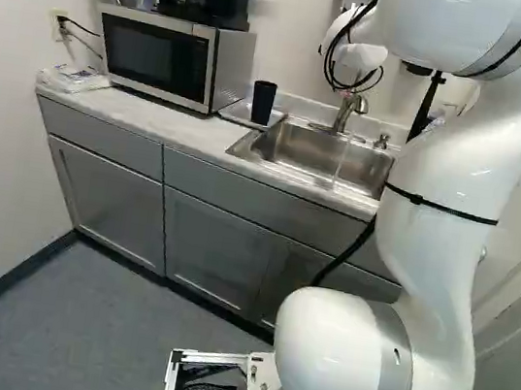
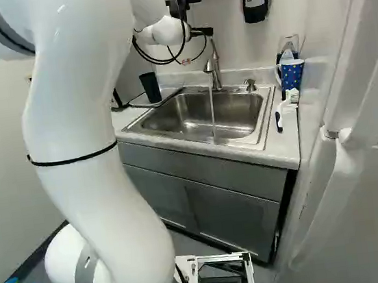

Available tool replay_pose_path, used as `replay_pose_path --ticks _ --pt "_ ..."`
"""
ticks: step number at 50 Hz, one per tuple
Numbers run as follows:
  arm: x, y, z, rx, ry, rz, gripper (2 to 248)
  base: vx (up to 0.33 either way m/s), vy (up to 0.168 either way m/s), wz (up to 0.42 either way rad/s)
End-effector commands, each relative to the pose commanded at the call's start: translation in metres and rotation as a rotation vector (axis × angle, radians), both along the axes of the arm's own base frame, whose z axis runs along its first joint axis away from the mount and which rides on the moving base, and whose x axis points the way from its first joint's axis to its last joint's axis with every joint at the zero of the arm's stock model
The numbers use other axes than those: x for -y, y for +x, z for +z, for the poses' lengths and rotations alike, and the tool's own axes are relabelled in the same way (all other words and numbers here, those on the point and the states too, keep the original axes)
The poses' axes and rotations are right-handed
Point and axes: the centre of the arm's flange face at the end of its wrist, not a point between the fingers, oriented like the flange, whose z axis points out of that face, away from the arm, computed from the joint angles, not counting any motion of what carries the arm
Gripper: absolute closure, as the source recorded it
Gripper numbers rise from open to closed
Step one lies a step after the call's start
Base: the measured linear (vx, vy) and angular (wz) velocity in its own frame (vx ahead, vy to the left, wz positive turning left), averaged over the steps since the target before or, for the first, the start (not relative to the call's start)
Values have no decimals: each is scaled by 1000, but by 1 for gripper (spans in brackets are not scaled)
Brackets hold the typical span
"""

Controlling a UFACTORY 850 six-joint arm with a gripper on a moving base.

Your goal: Rinse the cup and place it in the tray

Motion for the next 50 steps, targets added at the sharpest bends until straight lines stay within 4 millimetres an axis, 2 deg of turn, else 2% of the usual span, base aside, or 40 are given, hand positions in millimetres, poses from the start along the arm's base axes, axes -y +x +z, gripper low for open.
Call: replay_pose_path --ticks 50 --pt "1 1 -8 -88 21 5 3 0 0 0"
